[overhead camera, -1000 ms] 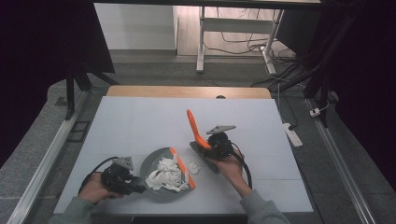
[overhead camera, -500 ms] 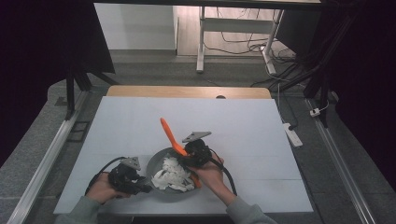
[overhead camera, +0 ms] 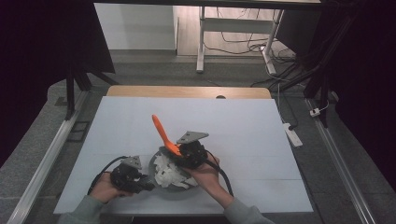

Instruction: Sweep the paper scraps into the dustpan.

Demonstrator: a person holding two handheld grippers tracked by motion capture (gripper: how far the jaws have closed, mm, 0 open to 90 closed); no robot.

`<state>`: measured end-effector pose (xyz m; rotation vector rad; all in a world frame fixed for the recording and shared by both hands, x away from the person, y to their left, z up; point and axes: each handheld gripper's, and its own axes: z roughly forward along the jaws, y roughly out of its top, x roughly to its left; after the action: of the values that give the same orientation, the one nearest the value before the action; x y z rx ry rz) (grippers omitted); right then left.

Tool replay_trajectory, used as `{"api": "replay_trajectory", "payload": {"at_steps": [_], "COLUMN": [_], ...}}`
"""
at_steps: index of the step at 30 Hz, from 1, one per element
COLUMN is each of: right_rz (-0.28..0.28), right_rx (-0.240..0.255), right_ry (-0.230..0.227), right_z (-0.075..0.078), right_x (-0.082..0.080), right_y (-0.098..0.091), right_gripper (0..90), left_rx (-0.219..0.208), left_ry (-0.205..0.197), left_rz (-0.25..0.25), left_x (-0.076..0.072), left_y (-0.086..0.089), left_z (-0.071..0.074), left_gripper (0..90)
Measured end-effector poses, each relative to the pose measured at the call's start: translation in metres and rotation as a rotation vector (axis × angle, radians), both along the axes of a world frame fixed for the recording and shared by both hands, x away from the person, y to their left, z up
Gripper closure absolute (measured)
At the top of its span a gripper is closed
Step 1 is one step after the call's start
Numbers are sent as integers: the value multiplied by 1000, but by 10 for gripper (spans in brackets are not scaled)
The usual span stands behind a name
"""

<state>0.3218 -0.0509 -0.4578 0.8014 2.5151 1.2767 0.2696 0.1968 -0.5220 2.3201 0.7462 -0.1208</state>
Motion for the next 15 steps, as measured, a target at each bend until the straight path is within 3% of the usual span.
{"api": "replay_trajectory", "payload": {"at_steps": [15], "right_rz": [-56], "right_rx": [110], "right_ry": [-55], "right_z": [16], "right_x": [6], "right_y": [-21], "right_gripper": [703], "left_rx": [-5], "left_ry": [-28], "left_rz": [11], "left_x": [0], "left_y": [-1], "left_z": [0], "left_gripper": [611]}}
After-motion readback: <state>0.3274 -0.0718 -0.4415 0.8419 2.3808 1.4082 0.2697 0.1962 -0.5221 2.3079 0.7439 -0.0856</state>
